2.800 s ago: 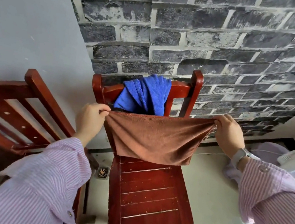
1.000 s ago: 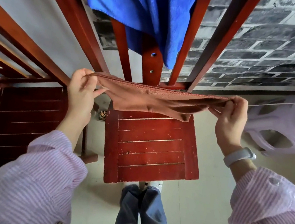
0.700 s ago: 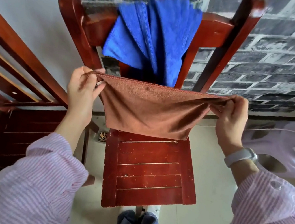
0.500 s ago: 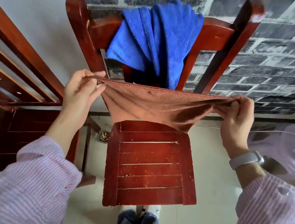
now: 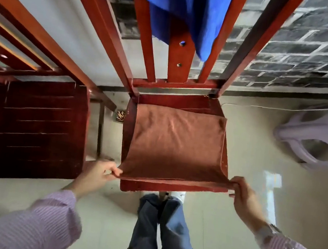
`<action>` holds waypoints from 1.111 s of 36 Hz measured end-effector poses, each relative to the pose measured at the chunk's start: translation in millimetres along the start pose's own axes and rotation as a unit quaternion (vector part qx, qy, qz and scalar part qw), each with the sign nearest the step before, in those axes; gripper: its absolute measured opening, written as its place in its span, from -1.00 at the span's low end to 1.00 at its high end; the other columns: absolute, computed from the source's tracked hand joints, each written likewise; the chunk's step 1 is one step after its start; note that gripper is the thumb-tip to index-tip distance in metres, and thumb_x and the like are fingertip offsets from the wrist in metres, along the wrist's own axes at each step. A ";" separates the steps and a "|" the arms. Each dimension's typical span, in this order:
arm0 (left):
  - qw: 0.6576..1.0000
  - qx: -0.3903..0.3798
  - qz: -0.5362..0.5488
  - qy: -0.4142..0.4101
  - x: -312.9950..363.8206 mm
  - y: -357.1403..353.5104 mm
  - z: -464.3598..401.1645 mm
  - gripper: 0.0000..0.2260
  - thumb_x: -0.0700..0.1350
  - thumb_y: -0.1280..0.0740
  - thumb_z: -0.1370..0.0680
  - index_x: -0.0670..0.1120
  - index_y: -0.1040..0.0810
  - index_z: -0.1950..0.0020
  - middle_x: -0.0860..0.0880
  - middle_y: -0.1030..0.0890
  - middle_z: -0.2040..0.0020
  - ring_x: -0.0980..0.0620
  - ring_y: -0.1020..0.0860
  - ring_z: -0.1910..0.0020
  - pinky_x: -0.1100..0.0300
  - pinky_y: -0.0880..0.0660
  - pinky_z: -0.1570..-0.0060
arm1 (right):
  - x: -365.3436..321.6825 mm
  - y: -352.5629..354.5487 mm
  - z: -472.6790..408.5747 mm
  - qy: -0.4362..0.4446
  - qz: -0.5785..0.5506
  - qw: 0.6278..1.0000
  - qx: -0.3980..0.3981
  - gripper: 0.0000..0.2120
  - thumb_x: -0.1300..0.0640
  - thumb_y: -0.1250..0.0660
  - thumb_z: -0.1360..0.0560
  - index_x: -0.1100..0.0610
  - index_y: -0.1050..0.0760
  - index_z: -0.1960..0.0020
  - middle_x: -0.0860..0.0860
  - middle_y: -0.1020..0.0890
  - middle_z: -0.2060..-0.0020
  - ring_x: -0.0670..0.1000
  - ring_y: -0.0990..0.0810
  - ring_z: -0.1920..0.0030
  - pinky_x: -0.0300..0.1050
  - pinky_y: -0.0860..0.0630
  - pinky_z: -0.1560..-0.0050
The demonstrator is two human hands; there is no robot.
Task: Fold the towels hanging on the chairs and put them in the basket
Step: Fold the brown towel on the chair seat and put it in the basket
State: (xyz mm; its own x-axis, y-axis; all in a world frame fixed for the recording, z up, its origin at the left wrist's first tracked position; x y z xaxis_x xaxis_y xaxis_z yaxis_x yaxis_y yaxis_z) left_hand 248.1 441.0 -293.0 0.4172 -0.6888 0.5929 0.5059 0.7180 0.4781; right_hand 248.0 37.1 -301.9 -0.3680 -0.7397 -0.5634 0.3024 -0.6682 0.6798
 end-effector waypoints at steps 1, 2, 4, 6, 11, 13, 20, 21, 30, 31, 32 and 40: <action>1.000 -0.008 -0.023 0.005 -11.5 -13.4 -2.2 -0.61 -0.33 -0.41 -0.40 0.18 -0.49 0.36 0.07 -0.65 0.12 0.14 -0.60 0.06 0.49 -0.39 0.04 | 10.3 -9.9 2.8 -0.020 0.013 0.999 -0.027 -0.71 0.21 -0.09 -0.54 -0.21 -0.35 0.03 0.16 -0.59 0.17 0.28 -0.58 0.16 0.14 -0.53 0.12; 0.999 -0.016 -0.042 0.011 -22.2 -25.7 -4.0 -0.61 -0.32 -0.40 -0.40 0.19 -0.48 0.36 0.06 -0.65 0.11 0.14 -0.59 0.07 0.45 -0.41 0.04 | 18.3 -18.8 5.8 -0.036 0.026 0.998 -0.055 -0.73 0.30 -0.10 -0.54 -0.06 -0.40 -0.03 0.20 -0.60 0.12 0.29 -0.58 0.12 0.06 -0.50 0.09; 0.996 -0.032 -0.083 0.029 -40.7 -48.1 -6.0 -0.63 -0.31 -0.36 -0.40 0.18 -0.47 0.37 0.04 -0.66 0.08 0.11 -0.59 0.06 0.22 -0.48 -0.02 | 36.9 -34.2 10.3 -0.055 0.059 0.993 -0.086 -0.76 0.34 -0.12 -0.53 0.17 -0.45 -0.12 0.23 -0.62 0.06 0.26 -0.58 0.06 -0.01 -0.45 0.06; 0.991 -0.048 -0.113 0.045 -50.7 -64.0 -7.1 -0.72 -0.31 -0.33 -0.41 0.08 -0.53 0.32 0.00 -0.66 0.08 0.05 -0.59 0.05 0.14 -0.49 -0.01 | 54.2 -46.1 13.0 -0.069 0.087 0.987 -0.118 -0.77 0.33 -0.13 -0.52 0.17 -0.48 -0.10 0.22 -0.61 0.06 0.24 -0.57 0.02 0.01 -0.45 0.03; 0.993 -0.046 -0.037 0.099 -60.4 -72.0 -21.9 -0.79 -0.31 -0.33 -0.43 0.01 -0.52 0.27 0.03 -0.57 0.24 0.09 -0.50 0.25 0.29 -0.36 0.21 | 70.8 -53.6 5.5 -0.106 0.088 0.984 -0.111 -0.78 0.33 -0.16 -0.51 0.17 -0.51 -0.06 0.22 -0.59 0.07 0.22 -0.55 0.02 -0.02 -0.44 0.02; 0.993 -0.014 0.053 0.105 -55.3 -61.4 -32.7 -0.78 -0.36 -0.35 -0.43 -0.03 -0.53 0.26 0.03 -0.54 0.26 0.22 -0.49 0.28 0.45 -0.35 0.24 | 59.1 -47.9 -5.8 -0.100 0.050 0.992 -0.066 -0.81 0.34 -0.16 -0.51 0.26 -0.49 -0.07 0.20 -0.60 0.10 0.18 -0.54 0.11 -0.07 -0.39 0.12; 0.958 0.113 0.245 0.093 -9.2 -19.2 -85.7 -0.85 -0.30 -0.26 -0.52 -0.08 -0.52 0.13 -0.03 -0.53 0.24 0.11 -0.48 0.27 0.47 -0.38 0.31 | 1.0 -26.3 -70.3 -0.028 -0.069 0.994 0.076 -0.62 0.12 -0.04 -0.43 0.37 -0.45 -0.03 0.10 -0.49 0.17 0.04 -0.44 0.14 -0.25 -0.28 0.15; 0.952 0.141 0.259 0.088 -4.2 -14.3 -94.8 -0.87 -0.27 -0.25 -0.54 -0.07 -0.53 0.09 -0.01 -0.53 0.23 0.09 -0.47 0.25 0.44 -0.39 0.30 | -3.5 -24.8 -83.7 -0.025 -0.073 0.993 0.093 -0.65 0.14 -0.06 -0.46 0.36 -0.45 -0.04 0.10 -0.49 0.15 0.04 -0.43 0.13 -0.28 -0.26 0.15; 0.907 0.296 0.289 0.073 8.4 0.9 -187.4 -0.80 -0.19 -0.26 -0.55 0.07 -0.53 0.20 0.12 -0.52 0.23 0.15 -0.47 0.23 0.25 -0.39 0.20 | -15.0 -24.8 -199.3 -0.024 -0.083 0.986 0.144 -0.79 0.29 -0.15 -0.53 0.35 -0.49 -0.07 0.24 -0.58 0.02 0.14 -0.51 -0.01 -0.33 -0.28 0.10; 0.912 0.303 0.265 0.074 7.5 0.8 -195.2 -0.82 -0.18 -0.26 -0.55 0.06 -0.53 0.18 0.12 -0.53 0.21 0.13 -0.47 0.20 0.25 -0.40 0.18 | -12.1 -27.3 -207.8 -0.029 -0.076 0.987 0.140 -0.79 0.29 -0.16 -0.53 0.34 -0.50 -0.07 0.24 -0.58 0.01 0.13 -0.52 0.00 -0.33 -0.28 0.11; 0.918 0.305 0.242 0.079 5.0 0.7 -202.7 -0.84 -0.17 -0.26 -0.55 0.06 -0.54 0.14 0.10 -0.55 0.18 0.09 -0.49 0.14 0.22 -0.42 0.12 | -9.4 -29.6 -215.2 -0.034 -0.069 0.988 0.135 -0.79 0.28 -0.16 -0.53 0.33 -0.51 -0.06 0.24 -0.59 0.01 0.12 -0.52 0.00 -0.32 -0.27 0.13; 0.962 0.270 0.012 0.035 -3.0 7.1 -233.0 -0.89 -0.18 -0.26 -0.53 0.00 -0.55 0.06 -0.07 -0.56 -0.13 -0.08 -0.49 -0.14 0.09 -0.38 -0.20 | 4.1 -37.1 -241.6 -0.047 -0.038 0.992 0.107 -0.80 0.24 -0.19 -0.52 0.25 -0.53 -0.07 0.19 -0.53 -0.10 0.16 -0.52 -0.07 -0.20 -0.35 -0.03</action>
State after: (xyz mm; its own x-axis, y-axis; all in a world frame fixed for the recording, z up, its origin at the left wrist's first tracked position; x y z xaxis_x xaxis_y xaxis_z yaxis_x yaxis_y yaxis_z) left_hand 426.4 424.7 -442.4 0.4832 -0.6631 0.5717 0.0382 0.6683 0.7429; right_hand 447.7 39.5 -442.9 -0.4655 -0.6710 -0.5771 0.0809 -0.6816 0.7273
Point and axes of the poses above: each hand's wrist, its own z-axis away from the middle knuckle, its own y-axis out of the back of the hand, x = y × z, the point moved 3 cm from there along -z, towards the middle knuckle
